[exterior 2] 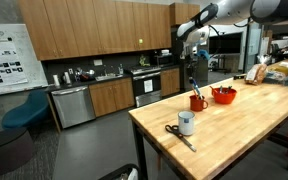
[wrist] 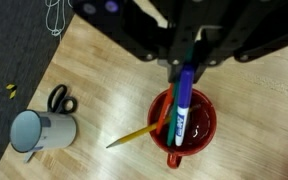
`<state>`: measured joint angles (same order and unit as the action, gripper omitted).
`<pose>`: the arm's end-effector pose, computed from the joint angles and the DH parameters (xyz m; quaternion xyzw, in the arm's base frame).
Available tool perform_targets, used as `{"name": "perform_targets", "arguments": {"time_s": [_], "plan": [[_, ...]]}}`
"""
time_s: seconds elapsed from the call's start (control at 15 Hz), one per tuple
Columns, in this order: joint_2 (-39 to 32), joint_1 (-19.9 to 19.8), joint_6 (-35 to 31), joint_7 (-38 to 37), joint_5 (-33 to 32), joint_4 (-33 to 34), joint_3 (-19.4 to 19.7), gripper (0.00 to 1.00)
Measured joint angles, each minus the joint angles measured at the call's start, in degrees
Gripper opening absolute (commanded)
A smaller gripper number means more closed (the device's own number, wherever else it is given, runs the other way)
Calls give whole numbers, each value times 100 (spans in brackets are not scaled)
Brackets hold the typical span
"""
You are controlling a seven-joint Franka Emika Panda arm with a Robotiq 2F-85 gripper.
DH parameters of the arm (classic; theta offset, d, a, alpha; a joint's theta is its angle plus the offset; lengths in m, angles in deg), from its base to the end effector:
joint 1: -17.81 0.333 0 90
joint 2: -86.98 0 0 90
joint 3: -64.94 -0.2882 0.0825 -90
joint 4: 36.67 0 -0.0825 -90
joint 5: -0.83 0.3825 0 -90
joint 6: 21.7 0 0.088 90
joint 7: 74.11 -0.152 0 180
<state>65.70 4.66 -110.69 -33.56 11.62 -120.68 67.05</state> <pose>0.6011 -0.1319 0.3821 -0.9647 -0.2048 0.0842 0.1425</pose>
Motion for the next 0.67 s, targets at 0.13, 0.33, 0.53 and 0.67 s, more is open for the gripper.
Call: {"name": "perform_targets", "arguments": {"time_s": [0.13, 0.33, 0.53, 0.67], "plan": [[35, -25, 40, -82, 48, 99, 19, 3], [48, -73, 129, -113, 68, 317, 56, 3], [48, -139, 156, -153, 68, 560, 89, 3], [48, -183, 156, -170, 68, 725, 129, 3]]}}
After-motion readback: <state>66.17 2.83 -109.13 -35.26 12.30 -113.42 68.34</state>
